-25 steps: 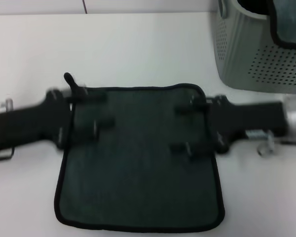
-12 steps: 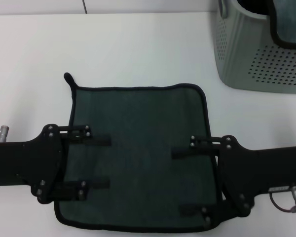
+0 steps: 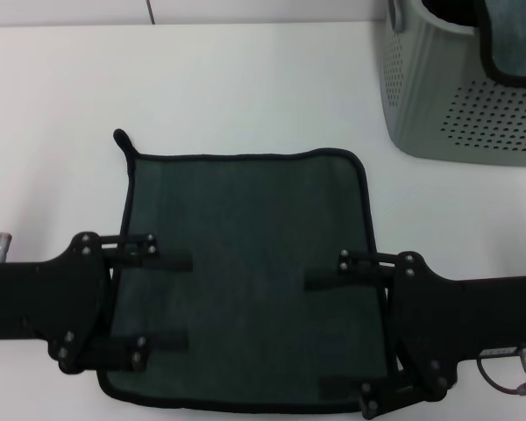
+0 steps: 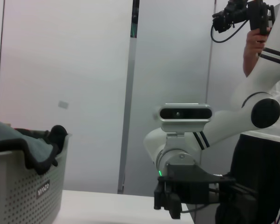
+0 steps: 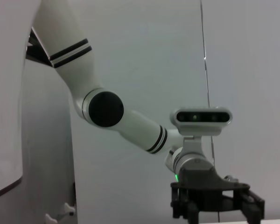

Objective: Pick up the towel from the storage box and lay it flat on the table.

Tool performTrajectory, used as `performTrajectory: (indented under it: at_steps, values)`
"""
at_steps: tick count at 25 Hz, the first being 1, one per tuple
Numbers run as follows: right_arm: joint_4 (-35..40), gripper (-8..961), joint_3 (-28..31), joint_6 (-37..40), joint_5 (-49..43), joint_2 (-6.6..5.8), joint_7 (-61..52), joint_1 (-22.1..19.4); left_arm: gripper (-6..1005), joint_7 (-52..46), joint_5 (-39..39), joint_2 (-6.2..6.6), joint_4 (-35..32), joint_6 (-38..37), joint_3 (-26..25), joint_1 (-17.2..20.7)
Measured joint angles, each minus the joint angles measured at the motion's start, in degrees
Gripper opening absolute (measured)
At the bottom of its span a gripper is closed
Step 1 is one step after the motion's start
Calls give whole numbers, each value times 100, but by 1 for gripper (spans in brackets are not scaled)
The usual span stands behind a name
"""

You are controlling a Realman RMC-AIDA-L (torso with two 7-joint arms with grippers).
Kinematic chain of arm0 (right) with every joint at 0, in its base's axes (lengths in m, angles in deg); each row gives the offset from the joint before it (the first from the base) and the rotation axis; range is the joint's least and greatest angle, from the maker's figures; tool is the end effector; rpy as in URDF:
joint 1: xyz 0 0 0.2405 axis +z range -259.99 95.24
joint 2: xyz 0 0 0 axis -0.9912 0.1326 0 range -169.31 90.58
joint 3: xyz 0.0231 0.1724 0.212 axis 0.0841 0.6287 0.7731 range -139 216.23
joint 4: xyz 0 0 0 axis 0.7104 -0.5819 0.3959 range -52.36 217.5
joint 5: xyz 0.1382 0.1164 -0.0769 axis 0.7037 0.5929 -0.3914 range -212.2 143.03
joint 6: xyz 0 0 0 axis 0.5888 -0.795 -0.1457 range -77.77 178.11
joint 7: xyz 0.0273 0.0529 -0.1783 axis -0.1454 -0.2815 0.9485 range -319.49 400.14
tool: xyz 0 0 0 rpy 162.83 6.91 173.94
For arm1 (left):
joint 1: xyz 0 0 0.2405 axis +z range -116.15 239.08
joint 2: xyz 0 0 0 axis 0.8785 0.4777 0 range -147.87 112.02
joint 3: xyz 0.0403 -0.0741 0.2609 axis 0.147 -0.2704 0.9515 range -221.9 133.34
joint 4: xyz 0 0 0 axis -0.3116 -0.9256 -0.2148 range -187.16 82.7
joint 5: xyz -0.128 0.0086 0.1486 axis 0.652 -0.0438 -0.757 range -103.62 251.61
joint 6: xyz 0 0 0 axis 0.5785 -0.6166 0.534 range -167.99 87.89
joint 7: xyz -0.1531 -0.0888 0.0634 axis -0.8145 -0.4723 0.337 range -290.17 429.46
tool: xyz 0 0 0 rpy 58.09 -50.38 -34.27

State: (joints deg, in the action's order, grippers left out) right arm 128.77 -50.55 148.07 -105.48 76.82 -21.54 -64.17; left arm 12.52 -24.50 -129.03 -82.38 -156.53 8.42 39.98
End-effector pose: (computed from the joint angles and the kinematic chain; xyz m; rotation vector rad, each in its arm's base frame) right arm 0.1717 0.2331 -0.0689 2.8157 0.0499 -1.1928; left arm -0.2489 0.2363 -0.0015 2.9161 0.1124 1.1448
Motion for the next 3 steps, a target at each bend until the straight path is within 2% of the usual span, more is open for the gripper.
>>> performTrajectory:
  at_steps: [3]
  values:
    - [-165, 877, -25, 60, 126, 0, 105, 20, 679, 0, -9, -15, 0, -3, 40, 40]
